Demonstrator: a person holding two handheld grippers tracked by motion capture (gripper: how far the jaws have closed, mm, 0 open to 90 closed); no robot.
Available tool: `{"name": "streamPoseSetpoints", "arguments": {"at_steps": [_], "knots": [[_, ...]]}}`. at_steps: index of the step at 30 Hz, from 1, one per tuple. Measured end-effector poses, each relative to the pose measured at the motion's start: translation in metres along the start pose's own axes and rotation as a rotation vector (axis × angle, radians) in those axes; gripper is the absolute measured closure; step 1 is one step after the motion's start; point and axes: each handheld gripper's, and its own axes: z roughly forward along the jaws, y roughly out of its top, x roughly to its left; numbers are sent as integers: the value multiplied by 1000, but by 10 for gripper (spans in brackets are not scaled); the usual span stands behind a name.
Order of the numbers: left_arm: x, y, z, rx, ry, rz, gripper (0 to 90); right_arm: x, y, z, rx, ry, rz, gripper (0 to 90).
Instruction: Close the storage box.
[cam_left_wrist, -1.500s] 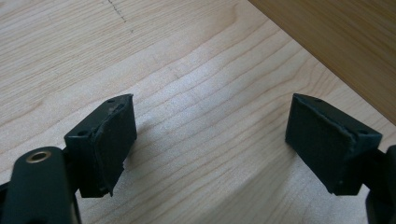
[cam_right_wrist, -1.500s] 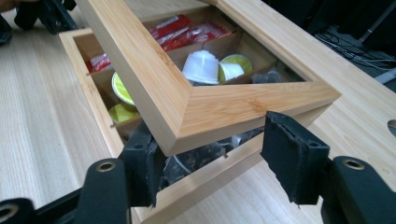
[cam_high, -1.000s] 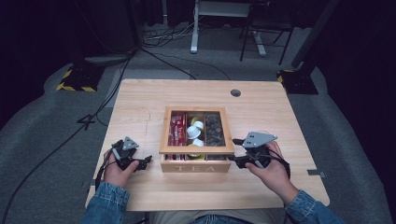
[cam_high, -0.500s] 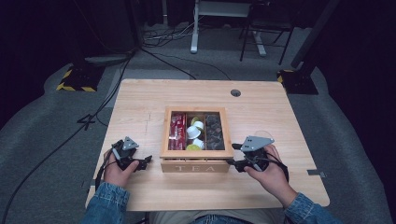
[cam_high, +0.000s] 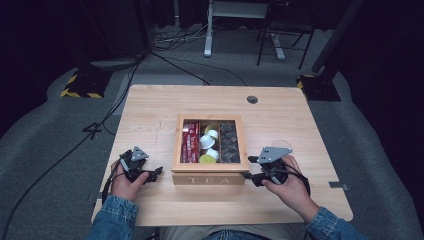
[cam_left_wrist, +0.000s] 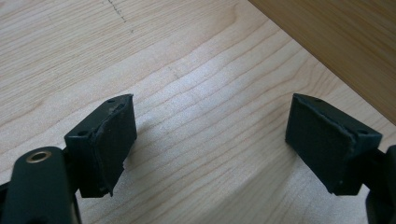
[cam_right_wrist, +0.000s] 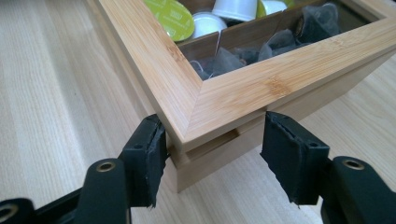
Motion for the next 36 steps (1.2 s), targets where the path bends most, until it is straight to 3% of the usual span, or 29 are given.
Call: {"name": "streamPoseSetpoints", "arguments": {"at_steps": [5, 8, 11, 26, 36], "knots": [[0, 0, 0, -1, 0, -1, 167, 2, -1, 1, 14, -1, 4, 360], [0, 0, 0, -1, 0, -1, 168, 1, -3, 4, 17, -14, 18, 238], [0, 0, 0, -1, 0, -1, 168, -1, -2, 2, 11, -35, 21, 179], [-2, -2, -2, -1, 0, -3, 168, -12, 7, -11, -122, 34, 106, 165], [-4, -8, -7, -4, 3, -5, 168, -34, 7, -40, -190, -21, 131, 165]]}}
